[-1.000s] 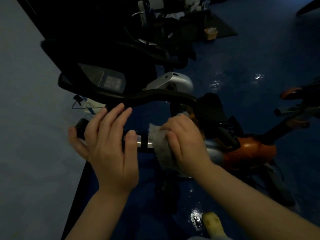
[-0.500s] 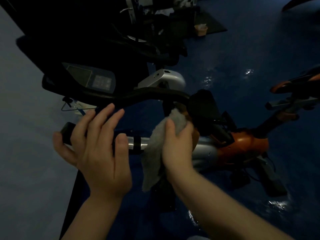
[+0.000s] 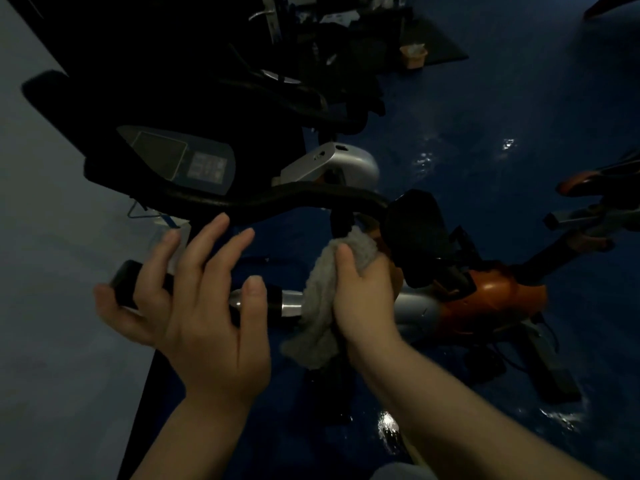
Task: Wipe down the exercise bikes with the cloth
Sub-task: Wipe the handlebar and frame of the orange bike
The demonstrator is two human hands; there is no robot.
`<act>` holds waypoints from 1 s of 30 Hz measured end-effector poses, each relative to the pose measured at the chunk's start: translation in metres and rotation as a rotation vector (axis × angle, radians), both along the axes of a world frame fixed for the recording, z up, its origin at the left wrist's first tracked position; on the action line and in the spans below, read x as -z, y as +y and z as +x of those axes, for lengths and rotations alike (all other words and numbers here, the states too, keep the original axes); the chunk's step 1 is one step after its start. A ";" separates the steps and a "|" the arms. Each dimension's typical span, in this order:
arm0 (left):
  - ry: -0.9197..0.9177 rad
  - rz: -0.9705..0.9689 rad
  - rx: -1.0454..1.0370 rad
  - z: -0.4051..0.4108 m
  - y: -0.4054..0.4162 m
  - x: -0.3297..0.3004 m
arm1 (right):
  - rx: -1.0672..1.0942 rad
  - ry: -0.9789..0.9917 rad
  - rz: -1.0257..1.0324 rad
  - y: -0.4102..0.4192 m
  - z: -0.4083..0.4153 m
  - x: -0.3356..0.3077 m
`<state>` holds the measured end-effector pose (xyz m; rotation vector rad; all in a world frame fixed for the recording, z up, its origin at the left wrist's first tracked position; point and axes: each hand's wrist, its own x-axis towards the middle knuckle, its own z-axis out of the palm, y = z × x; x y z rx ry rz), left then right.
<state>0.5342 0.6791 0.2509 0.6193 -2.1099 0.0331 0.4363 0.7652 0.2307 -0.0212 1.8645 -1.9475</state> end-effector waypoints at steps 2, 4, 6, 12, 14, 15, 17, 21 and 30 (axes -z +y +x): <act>0.000 -0.013 0.021 0.001 -0.004 0.004 | -0.087 0.066 0.096 -0.002 -0.018 -0.004; 0.013 -0.003 0.040 0.001 -0.006 0.007 | -0.150 0.130 0.215 -0.007 -0.029 -0.009; 0.044 0.023 0.038 0.000 -0.007 0.008 | -0.222 0.184 0.410 -0.013 -0.037 -0.017; 0.057 0.021 0.062 0.000 -0.007 0.006 | -0.309 0.263 0.567 -0.013 -0.039 -0.032; 0.069 -0.002 0.098 0.006 -0.008 0.004 | -0.331 0.282 0.502 0.000 -0.026 -0.025; 0.070 -0.012 0.111 0.009 -0.008 0.003 | -0.330 0.297 0.479 0.006 -0.018 -0.023; 0.070 -0.025 0.126 0.015 -0.007 0.000 | -0.308 0.290 0.460 0.010 -0.014 -0.022; 0.112 -0.021 0.185 0.019 -0.013 -0.008 | -0.233 0.177 0.332 -0.005 -0.034 -0.023; 0.249 0.202 0.163 0.031 -0.012 -0.003 | -0.132 0.586 0.274 0.008 0.037 0.000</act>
